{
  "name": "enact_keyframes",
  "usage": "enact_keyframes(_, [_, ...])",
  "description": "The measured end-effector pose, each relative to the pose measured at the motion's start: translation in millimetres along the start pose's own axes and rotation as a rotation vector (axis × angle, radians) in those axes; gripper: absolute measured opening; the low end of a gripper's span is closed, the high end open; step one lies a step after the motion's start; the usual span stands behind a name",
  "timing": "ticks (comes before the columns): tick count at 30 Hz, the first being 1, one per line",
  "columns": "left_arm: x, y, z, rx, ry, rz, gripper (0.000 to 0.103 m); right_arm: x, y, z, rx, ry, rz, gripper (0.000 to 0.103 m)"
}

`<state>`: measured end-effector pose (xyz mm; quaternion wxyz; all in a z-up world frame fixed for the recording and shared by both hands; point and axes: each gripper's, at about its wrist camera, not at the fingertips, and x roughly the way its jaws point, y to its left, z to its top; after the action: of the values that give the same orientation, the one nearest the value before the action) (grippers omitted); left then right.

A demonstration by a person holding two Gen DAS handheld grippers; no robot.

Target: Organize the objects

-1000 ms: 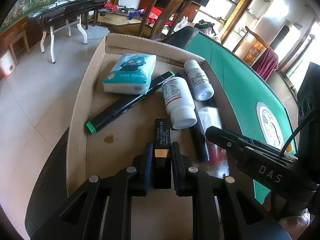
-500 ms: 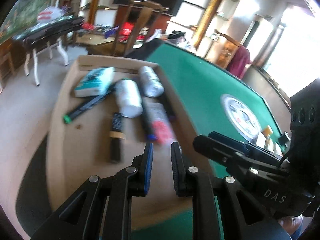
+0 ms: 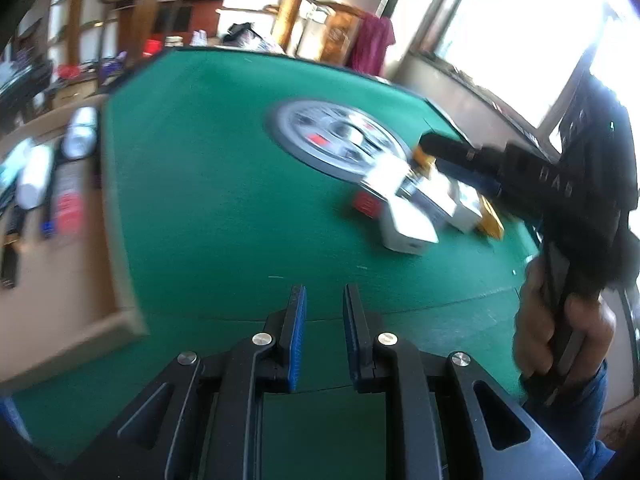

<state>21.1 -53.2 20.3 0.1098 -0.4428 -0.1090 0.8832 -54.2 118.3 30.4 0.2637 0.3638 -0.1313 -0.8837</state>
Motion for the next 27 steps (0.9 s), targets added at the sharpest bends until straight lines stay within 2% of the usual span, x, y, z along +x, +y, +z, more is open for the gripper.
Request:
enact_keyframes(2, [13.0, -22.1, 7.8, 0.037, 0.012, -0.008, 0.016, -5.0, -19.4, 1.4, 0.047, -0.008, -0.032, 0.046])
enact_keyframes(4, [19.4, -36.3, 10.9, 0.055, 0.016, -0.005, 0.018, -4.2, -32.7, 1.8, 0.106, 0.005, -0.011, 0.046])
enact_keyframes(6, [30.0, -53.7, 19.2, 0.089, 0.028, 0.001, 0.034, -5.8, -49.7, 3.2, 0.186, 0.011, 0.021, 0.046])
enact_keyframes(7, [35.2, -62.7, 22.9, 0.106, 0.027, 0.017, 0.037, -7.0, -54.4, 3.7, 0.216, 0.010, 0.043, 0.046])
enact_keyframes(10, [49.0, -81.2, 32.7, 0.142, 0.042, 0.046, 0.043, -11.4, -59.2, 6.2, 0.258, -0.014, 0.074, 0.046])
enact_keyframes(13, [58.2, -92.5, 39.9, 0.185, 0.050, 0.108, 0.049, -13.5, -61.0, 5.6, 0.266, -0.031, 0.082, 0.046])
enact_keyframes(15, [63.5, -98.2, 43.5, 0.203, 0.049, 0.147, 0.050, -15.6, -63.9, 4.8, 0.273, -0.034, 0.097, 0.046])
enact_keyframes(19, [83.0, -109.5, 47.6, 0.229, 0.082, 0.179, 0.050, -18.8, -68.7, 4.7, 0.283, -0.045, 0.104, 0.045])
enact_keyframes(21, [91.8, -111.3, 49.1, 0.223, 0.092, 0.193, 0.050, -21.4, -71.9, 5.2, 0.290, -0.050, 0.086, 0.048])
enact_keyframes(24, [101.8, -106.9, 52.5, 0.211, 0.103, 0.219, 0.049, -21.2, -73.2, 6.4, 0.299, -0.048, 0.105, 0.048])
enact_keyframes(25, [103.8, -104.3, 51.7, 0.204, 0.107, 0.225, 0.049, -20.7, -72.4, 6.6, 0.295, -0.045, 0.096, 0.048])
enact_keyframes(27, [105.0, -94.6, 51.0, 0.180, 0.113, 0.214, 0.039, -19.5, -72.3, 6.4, 0.289, -0.038, 0.091, 0.048])
